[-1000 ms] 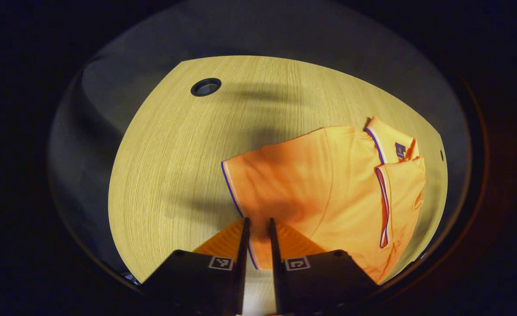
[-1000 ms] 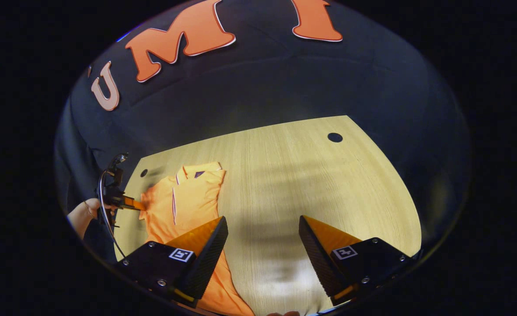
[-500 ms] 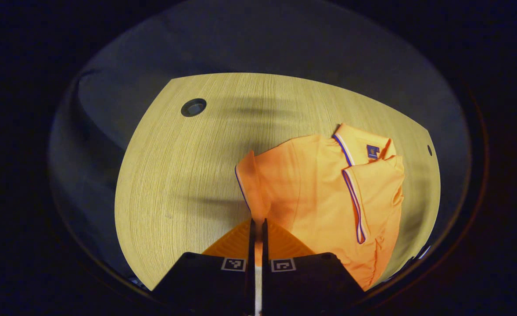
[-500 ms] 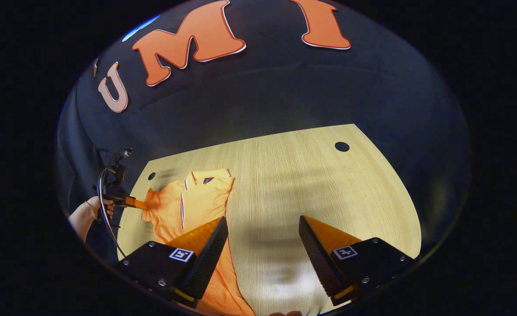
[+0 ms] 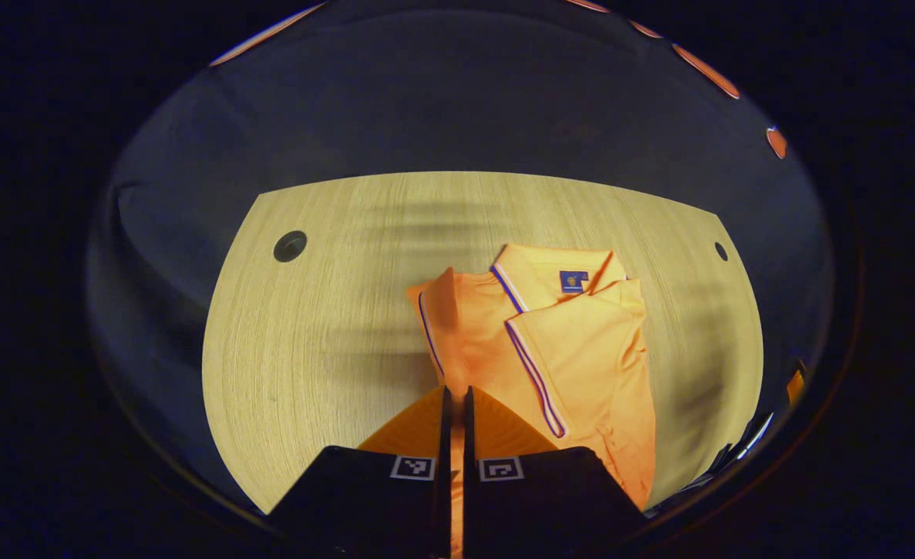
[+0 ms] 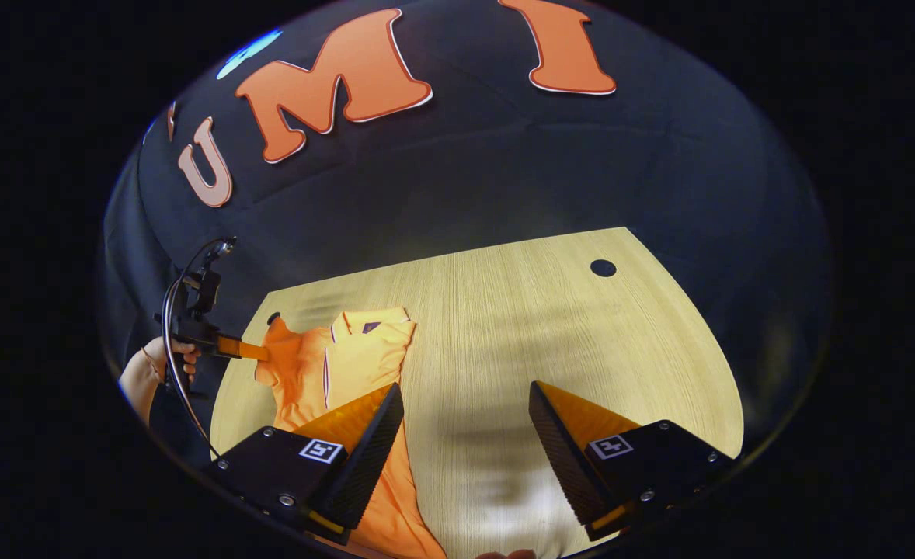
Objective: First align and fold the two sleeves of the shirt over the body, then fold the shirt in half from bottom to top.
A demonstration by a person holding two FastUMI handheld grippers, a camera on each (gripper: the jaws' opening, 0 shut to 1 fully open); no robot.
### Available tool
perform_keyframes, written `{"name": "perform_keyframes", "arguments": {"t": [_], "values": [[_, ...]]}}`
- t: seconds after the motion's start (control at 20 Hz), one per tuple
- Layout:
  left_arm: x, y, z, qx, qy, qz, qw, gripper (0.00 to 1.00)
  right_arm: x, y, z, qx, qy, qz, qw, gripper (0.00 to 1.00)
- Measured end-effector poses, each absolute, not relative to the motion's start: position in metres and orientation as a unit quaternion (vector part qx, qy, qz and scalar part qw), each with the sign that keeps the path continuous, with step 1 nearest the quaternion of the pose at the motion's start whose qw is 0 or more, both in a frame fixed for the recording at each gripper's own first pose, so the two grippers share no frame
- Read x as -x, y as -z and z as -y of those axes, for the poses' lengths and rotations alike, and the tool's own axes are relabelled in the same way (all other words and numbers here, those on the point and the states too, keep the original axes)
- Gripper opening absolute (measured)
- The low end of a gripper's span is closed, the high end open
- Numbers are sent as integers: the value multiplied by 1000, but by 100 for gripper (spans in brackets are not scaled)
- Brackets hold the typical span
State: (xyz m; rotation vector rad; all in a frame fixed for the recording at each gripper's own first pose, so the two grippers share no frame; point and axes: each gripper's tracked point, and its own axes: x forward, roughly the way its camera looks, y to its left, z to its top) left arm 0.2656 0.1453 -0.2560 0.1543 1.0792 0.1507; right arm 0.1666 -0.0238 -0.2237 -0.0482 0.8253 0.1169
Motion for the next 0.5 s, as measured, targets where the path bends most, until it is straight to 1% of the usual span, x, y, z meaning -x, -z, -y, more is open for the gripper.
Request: {"name": "perform_keyframes", "arguments": {"t": [0.35,0.5], "values": [[-271,279,-59,-75,-20,-527,846,6,-157,221,47,16,-46,-400,915,99],[-275,286,-34,-90,-10,-530,843,6,-152,221,56,11,-40,-402,915,99]]}}
